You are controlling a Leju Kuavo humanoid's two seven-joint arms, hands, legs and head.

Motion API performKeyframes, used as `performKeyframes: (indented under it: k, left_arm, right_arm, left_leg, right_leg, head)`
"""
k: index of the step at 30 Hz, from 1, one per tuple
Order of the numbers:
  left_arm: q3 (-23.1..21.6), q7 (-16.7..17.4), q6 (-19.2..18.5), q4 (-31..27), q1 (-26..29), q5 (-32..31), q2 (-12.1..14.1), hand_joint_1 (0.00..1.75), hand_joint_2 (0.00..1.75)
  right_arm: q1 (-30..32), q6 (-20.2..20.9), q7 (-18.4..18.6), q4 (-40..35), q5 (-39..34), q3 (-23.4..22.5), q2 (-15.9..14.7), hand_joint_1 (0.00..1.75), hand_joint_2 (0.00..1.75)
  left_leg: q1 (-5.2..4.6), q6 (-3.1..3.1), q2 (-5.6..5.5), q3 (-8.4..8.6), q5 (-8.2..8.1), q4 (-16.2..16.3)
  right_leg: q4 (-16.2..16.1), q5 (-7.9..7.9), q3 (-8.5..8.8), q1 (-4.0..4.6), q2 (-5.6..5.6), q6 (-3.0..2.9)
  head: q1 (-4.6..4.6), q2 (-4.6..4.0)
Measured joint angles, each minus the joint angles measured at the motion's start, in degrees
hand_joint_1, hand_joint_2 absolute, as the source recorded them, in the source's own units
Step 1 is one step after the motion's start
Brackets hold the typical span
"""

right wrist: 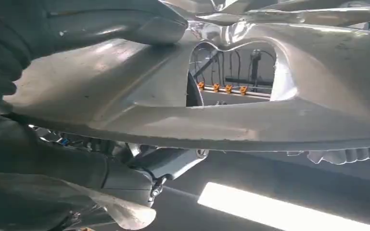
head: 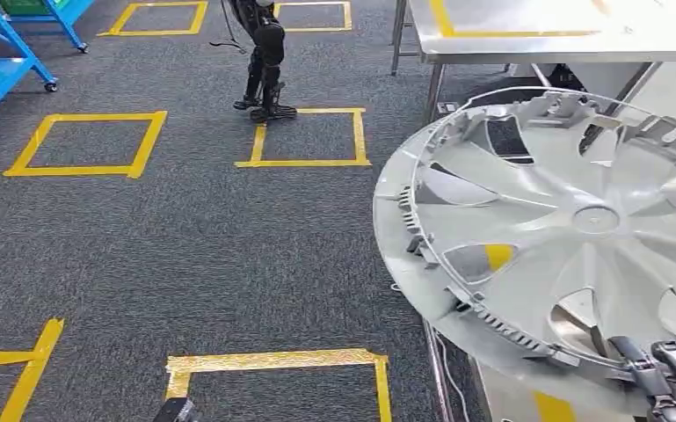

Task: Take the parts from the cabinet and place them on the table.

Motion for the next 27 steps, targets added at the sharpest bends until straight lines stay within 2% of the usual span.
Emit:
performKeyframes:
  k: [11,12,13,14,15,16,17,18,19,20,21,22,23,24,25,26,27]
  left_arm:
    - [0.0,0.0,0.0,0.0,0.0,0.0,0.0,0.0,0.0]
    - [0.0,0.0,0.0,0.0,0.0,0.0,0.0,0.0,0.0]
    - [0.0,0.0,0.0,0.0,0.0,0.0,0.2,0.0,0.0]
    - [0.0,0.0,0.0,0.0,-0.1,0.0,0.0,0.0,0.0]
    - [0.0,0.0,0.0,0.0,-0.1,0.0,0.0,0.0,0.0]
    - [0.0,0.0,0.2,0.0,-0.2,0.0,0.1,0.0,0.0]
    - [0.0,0.1,0.4,0.0,-0.3,0.0,0.1,0.0,0.0]
    - [0.0,0.2,0.5,0.0,-0.3,0.0,0.0,0.0,0.0]
    - [0.0,0.4,0.6,0.0,-0.3,0.3,0.0,0.0,0.0]
    - [0.0,0.8,0.6,0.0,-0.3,1.0,0.0,0.0,0.0]
    - [0.1,1.4,0.4,0.0,-0.2,2.3,0.0,0.0,0.0]
    - [0.6,2.1,-0.3,0.0,-0.1,4.1,0.0,0.0,0.0]
    - [1.3,2.6,-0.7,0.0,0.0,5.3,0.0,0.0,0.0]
    - [2.0,3.1,-1.1,0.0,0.2,6.6,0.4,0.0,0.0]
    - [2.6,3.5,-1.2,0.1,0.3,7.3,1.2,0.0,0.0]
    - [2.8,3.7,-1.4,0.0,0.4,7.6,0.9,0.0,0.0]
    - [3.4,4.1,-1.6,0.0,0.5,8.3,0.7,0.0,0.0]
  right_arm:
    - [0.0,0.0,0.0,0.0,0.0,0.0,0.0,1.75,1.75]
    - [0.0,0.0,0.0,0.0,0.0,0.0,0.0,1.75,1.75]
    - [-0.1,0.0,0.0,0.0,0.0,0.0,0.0,1.75,1.75]
    - [0.0,0.0,0.0,0.0,0.0,0.1,0.0,1.75,1.75]
    - [0.0,0.0,0.0,0.1,0.0,0.1,0.0,1.75,1.75]
    - [-0.1,0.0,0.0,0.1,0.0,0.1,0.0,1.75,1.75]
    - [-0.3,0.0,0.0,0.1,0.0,0.1,0.0,1.75,1.75]
    - [-0.4,0.0,0.0,0.2,0.0,0.1,0.0,1.75,1.75]
    - [-0.4,0.0,0.0,0.2,0.0,0.1,0.0,1.75,1.75]
    - [-0.3,0.0,0.0,0.2,0.0,0.1,0.0,1.75,1.75]
    - [-0.2,0.0,0.0,0.3,0.0,0.1,0.0,1.75,1.75]
    - [-0.2,0.0,0.0,0.3,0.0,0.1,0.0,1.75,1.75]
    - [-0.3,0.0,0.0,0.3,0.0,0.1,0.0,1.75,1.75]
    - [-0.5,0.0,0.0,0.3,0.0,0.1,0.0,1.75,1.75]
    - [-0.6,0.0,-0.1,0.5,0.0,0.1,0.0,1.75,1.75]
    - [-0.6,0.0,0.0,0.4,-0.1,0.2,0.0,1.75,1.75]
    - [-0.5,0.0,0.0,0.4,0.0,0.2,0.0,1.75,1.75]
  left_leg:
    - [-0.01,0.0,0.0,0.0,0.0,0.0]
    - [-0.03,0.07,0.0,0.0,-0.04,0.0]
    - [-0.37,0.57,-0.01,0.04,0.07,0.1]
    - [0.5,1.48,0.24,1.5,1.51,-2.6]
    - [0.51,1.58,0.66,2.13,2.04,-3.7]
    - [0.64,2.04,0.73,2.22,2.43,-4.1]
    - [0.68,2.02,0.94,2.14,2.4,-4.1]
    - [0.68,1.94,1.24,2.18,2.24,-4.1]
    - [0.68,1.77,1.49,2.22,2.1,-4.0]
    - [0.78,1.46,1.81,2.25,1.87,-3.8]
    - [0.98,1.05,2.06,2.32,1.57,-3.6]
    - [1.42,0.41,2.41,2.4,0.91,-2.9]
    - [1.79,-0.08,2.64,2.42,0.23,-2.1]
    - [1.69,-0.88,2.93,2.35,-0.65,-1.1]
    - [1.2,-1.4,3.06,1.82,-1.38,-0.1]
    - [1.32,-1.4,3.11,1.72,-1.7,0.4]
    - [1.08,-1.44,3.27,1.71,-1.73,0.4]
  right_leg:
    - [0.0,0.0,0.01,0.0,0.0,0.0]
    - [0.0,0.04,0.01,-0.03,0.0,0.07]
    - [-0.9,0.73,0.31,-0.3,-0.09,0.79]
    - [-1.2,0.47,0.54,-0.02,0.01,0.85]
    - [-0.4,-0.17,-0.11,0.09,0.0,0.81]
    - [2.5,-1.98,-1.46,0.13,0.15,0.73]
    - [6.6,-3.7,-3.44,-0.01,0.13,0.8]
    - [10.4,-5.1,-5.4,-0.27,0.13,1.02]
    - [12.9,-5.72,-6.78,-0.44,0.1,1.27]
    - [14.0,-5.22,-7.75,-0.74,0.03,1.61]
    - [12.4,-3.57,-7.14,-1.01,-0.09,1.9]
    - [7.5,-0.45,-4.84,-1.45,-0.46,2.41]
    - [2.9,1.86,-2.52,-1.78,-1.29,2.96]
    - [1.3,0.19,-1.56,-1.3,-2.85,3.64]
    - [1.4,0.0,-1.17,-1.19,-3.48,3.32]
    - [1.1,-0.05,-1.22,-1.35,-2.91,2.62]
    - [1.9,-0.34,-1.5,-1.39,-2.23,1.23]
  head:
    - [0.0,0.0]
    - [0.0,0.0]
    - [-0.06,0.0]
    - [-0.11,0.0]
    - [0.09,0.0]
    - [0.33,0.0]
    - [0.46,0.0]
    - [0.48,0.0]
    - [0.39,0.0]
    - [0.46,0.0]
    - [0.39,0.0]
    - [0.44,0.0]
    - [0.42,0.0]
    - [0.52,0.0]
    - [1.45,0.0]
    - [1.51,0.0]
    - [0.96,0.0]
